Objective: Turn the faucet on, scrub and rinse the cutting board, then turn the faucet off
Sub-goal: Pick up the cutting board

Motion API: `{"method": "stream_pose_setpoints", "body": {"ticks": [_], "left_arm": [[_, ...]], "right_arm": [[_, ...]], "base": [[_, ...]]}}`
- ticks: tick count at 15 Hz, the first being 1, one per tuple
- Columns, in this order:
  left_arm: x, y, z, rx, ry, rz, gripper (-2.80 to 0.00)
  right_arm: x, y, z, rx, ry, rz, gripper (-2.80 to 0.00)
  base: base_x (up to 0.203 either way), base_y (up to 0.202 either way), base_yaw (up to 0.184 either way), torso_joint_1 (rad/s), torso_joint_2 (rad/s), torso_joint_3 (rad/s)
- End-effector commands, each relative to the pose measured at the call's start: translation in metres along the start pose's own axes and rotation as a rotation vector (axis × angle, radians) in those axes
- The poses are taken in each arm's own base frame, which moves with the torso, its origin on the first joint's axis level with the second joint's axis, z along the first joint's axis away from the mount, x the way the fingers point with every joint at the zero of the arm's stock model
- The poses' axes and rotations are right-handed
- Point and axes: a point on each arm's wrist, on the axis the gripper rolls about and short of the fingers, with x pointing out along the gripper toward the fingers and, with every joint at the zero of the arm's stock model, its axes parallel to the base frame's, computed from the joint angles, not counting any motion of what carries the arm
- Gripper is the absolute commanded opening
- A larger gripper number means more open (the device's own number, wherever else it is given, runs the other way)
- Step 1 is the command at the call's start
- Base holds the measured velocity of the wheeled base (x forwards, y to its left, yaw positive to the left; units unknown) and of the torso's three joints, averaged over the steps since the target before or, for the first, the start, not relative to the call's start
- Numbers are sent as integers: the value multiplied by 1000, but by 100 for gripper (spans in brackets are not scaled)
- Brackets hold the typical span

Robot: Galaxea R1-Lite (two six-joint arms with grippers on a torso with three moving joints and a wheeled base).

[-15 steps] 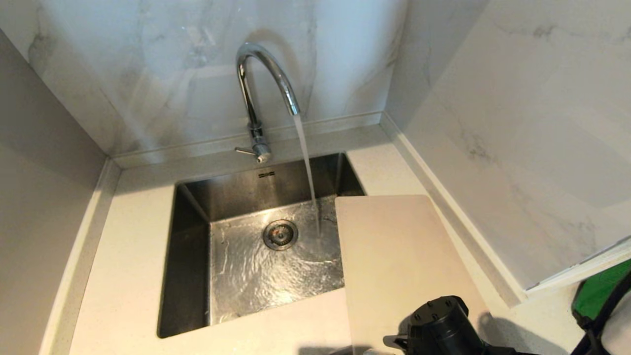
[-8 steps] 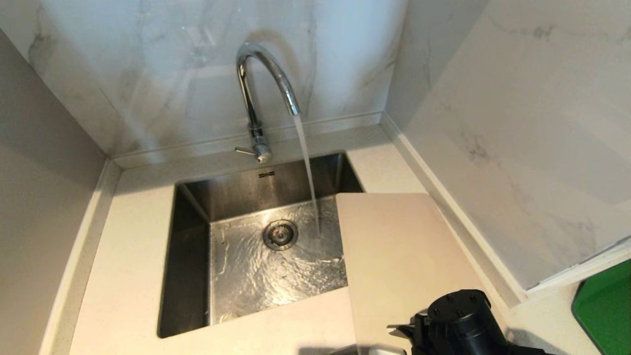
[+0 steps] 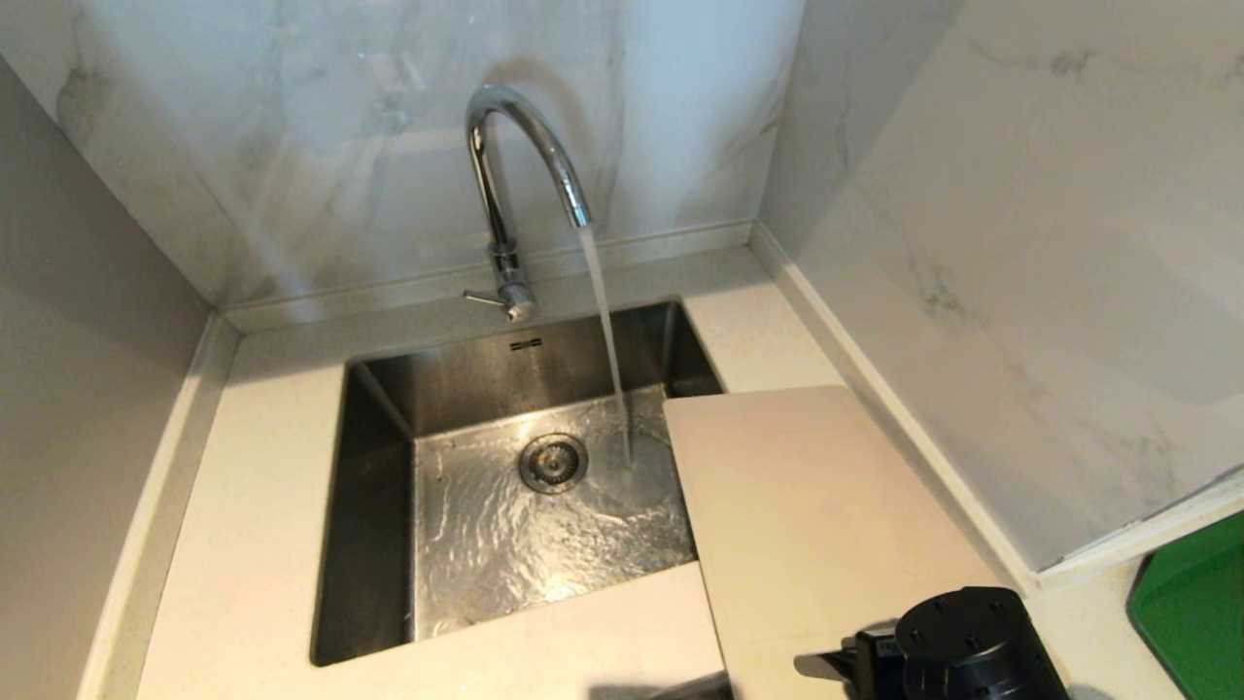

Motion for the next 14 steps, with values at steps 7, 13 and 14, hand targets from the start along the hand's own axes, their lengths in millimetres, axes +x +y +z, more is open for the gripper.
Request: {"method": "stream_pose_setpoints", "body": {"ticks": [7, 13, 14], "left_arm": [[0, 0, -1, -1, 2, 0, -280], [0, 0, -1, -1, 2, 0, -280], [0, 0, -1, -1, 2, 0, -280]], "right_arm": [[-48, -11, -30, -77, 61, -150, -280], [-87, -22, -35, -213, 80, -145, -280], [-93, -22, -36, -233, 78, -160, -280]], "base": [[0, 0, 0, 0, 0, 0], [0, 0, 0, 0, 0, 0], [0, 0, 0, 0, 0, 0]]}}
